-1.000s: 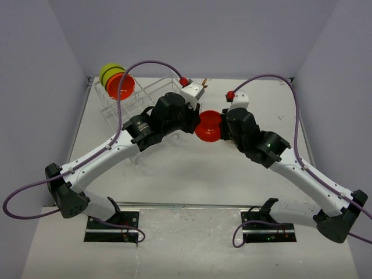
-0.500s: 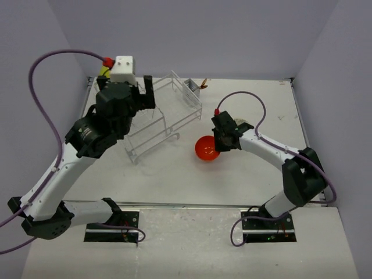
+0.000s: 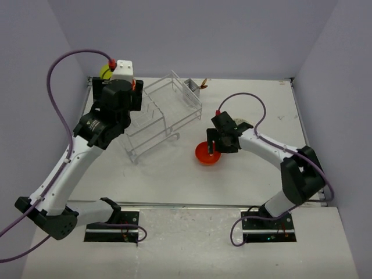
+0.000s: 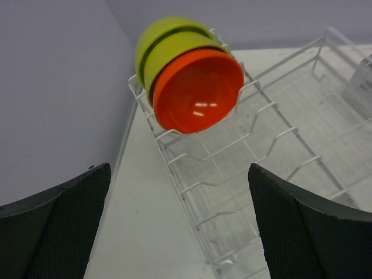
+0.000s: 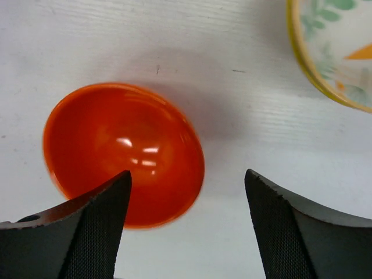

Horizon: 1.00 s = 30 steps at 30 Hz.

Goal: Unload the bowls from the dish rack

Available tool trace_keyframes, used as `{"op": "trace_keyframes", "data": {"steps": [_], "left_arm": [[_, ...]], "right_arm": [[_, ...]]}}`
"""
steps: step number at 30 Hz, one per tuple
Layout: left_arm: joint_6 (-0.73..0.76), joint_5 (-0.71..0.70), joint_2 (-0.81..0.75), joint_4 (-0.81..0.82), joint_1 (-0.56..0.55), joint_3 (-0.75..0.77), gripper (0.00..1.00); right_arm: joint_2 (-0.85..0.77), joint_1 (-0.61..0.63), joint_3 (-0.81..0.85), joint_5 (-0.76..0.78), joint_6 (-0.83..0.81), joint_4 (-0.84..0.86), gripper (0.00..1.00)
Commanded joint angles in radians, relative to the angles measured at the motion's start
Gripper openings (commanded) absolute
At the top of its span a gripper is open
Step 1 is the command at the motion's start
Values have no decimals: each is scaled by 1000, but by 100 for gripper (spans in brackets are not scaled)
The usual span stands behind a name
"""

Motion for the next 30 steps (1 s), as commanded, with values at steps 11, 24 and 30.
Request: {"op": "trace_keyframes", "data": {"steps": [11, 24, 30], "left_arm": [[253, -23, 208, 150, 113, 4, 91], [193, 149, 366, 170, 271, 88, 55], [206, 106, 346, 196, 271, 71, 41]], "right_arm": [[-676, 44, 51, -64, -47, -175, 91], [-831, 44, -31, -99, -54, -185, 91], [-822, 44, -33, -102, -58, -190, 90]]}}
